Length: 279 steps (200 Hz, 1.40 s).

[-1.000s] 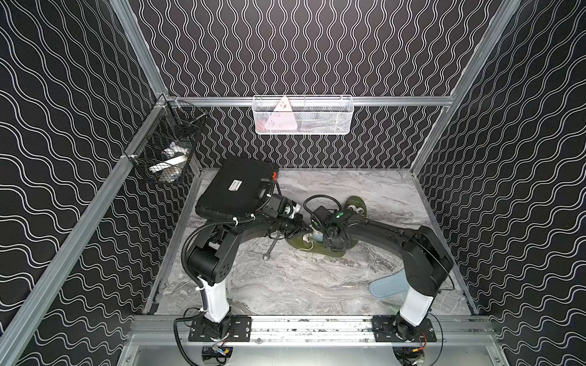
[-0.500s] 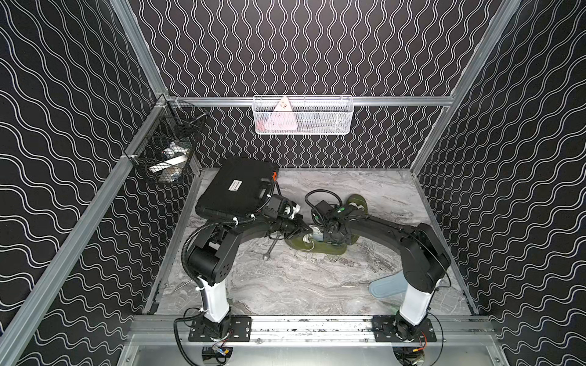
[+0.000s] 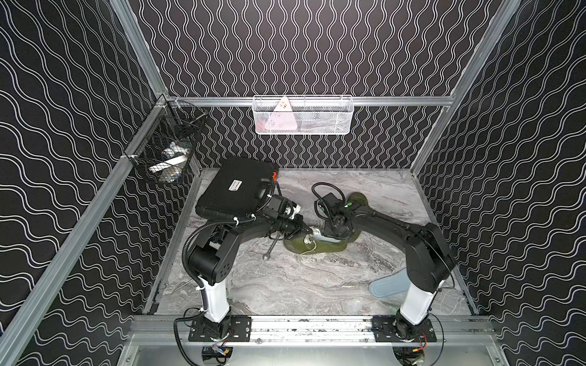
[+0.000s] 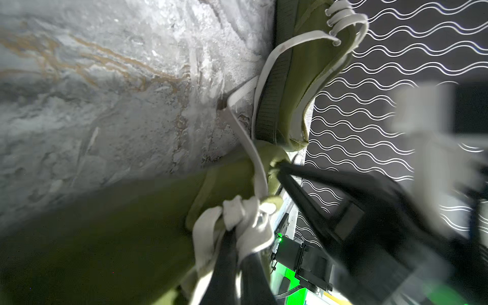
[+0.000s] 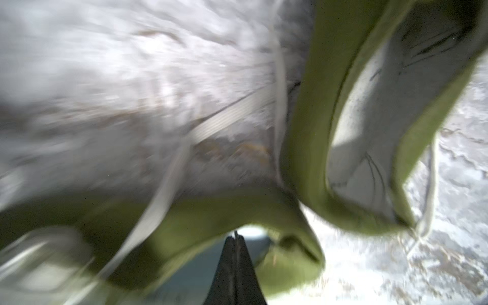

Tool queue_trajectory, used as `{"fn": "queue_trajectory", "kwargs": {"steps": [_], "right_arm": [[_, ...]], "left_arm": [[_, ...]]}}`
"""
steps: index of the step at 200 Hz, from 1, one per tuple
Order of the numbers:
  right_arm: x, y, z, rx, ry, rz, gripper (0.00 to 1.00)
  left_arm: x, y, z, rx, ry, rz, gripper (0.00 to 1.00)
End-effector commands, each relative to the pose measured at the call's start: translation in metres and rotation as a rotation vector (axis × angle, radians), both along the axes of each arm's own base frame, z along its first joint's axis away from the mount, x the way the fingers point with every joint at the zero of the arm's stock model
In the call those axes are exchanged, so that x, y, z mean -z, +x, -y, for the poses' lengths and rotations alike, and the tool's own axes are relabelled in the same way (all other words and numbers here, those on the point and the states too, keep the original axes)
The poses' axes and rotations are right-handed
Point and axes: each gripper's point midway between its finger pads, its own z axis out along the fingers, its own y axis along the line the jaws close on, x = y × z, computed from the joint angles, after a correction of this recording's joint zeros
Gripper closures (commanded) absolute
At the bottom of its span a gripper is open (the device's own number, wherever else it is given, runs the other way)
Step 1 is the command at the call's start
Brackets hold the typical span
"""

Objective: Insert the insole into the shoe
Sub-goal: Insert the insole into the shoe, then adjust the shoe at the center of the board.

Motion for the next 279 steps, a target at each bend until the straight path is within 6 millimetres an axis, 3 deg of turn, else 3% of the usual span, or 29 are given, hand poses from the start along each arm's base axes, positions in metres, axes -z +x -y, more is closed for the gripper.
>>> {"fn": "queue_trajectory", "kwargs": {"steps": [1,22,34,72,88,106,120,134,146,174,197,235,279], "right_arm": [[0.016,-0.031,0.0,0.012,0.022,-0.095,0.99],[0.052,-0.041,-0.001,0.029,0.038,-0.15,0.99],[0.058,-0.038,0.001,0.028,0.028,-0.164,0.99],[-0.008,-0.023,0.007,-0.007,0.029,-0.025,0.97],[-0.026,-0.022,0.007,-0.066,0.036,0.007,0.87],[-0.036,-0.019,0.009,-0.138,0.031,0.048,0.57],[-0.037,-0.015,0.007,-0.202,0.028,0.068,0.41],[-0.039,-0.012,0.008,-0.243,0.015,0.074,0.35],[-0.041,-0.009,0.009,-0.276,-0.005,0.083,0.33],[-0.04,-0.004,0.006,-0.405,-0.033,0.118,0.31],[-0.043,-0.001,0.003,-0.481,-0.055,0.147,0.3],[-0.046,-0.002,-0.012,-0.535,0.031,0.194,0.29],[-0.018,-0.002,-0.018,-0.64,0.001,0.157,0.27]], "left_arm": [[-0.002,0.003,0.0,0.009,0.014,0.024,1.0],[-0.001,0.002,0.0,0.015,0.032,0.027,1.0],[0.0,0.002,0.002,0.024,0.049,0.034,1.0],[0.013,-0.005,0.007,0.071,0.175,0.048,1.0],[0.024,-0.007,0.01,0.088,0.214,0.039,1.0],[0.038,-0.011,0.019,0.105,0.185,-0.005,0.8],[0.044,-0.015,0.026,0.111,0.161,-0.026,0.7],[0.045,-0.017,0.027,0.127,0.173,-0.021,0.56],[0.037,-0.017,0.027,0.136,0.175,0.0,0.5],[-0.003,-0.009,0.027,0.137,0.109,0.069,0.44],[-0.024,0.002,0.007,0.097,0.12,0.095,0.41],[-0.039,0.015,-0.044,0.019,0.131,0.108,0.38],[-0.04,0.016,-0.085,-0.047,0.135,0.1,0.36]]}}
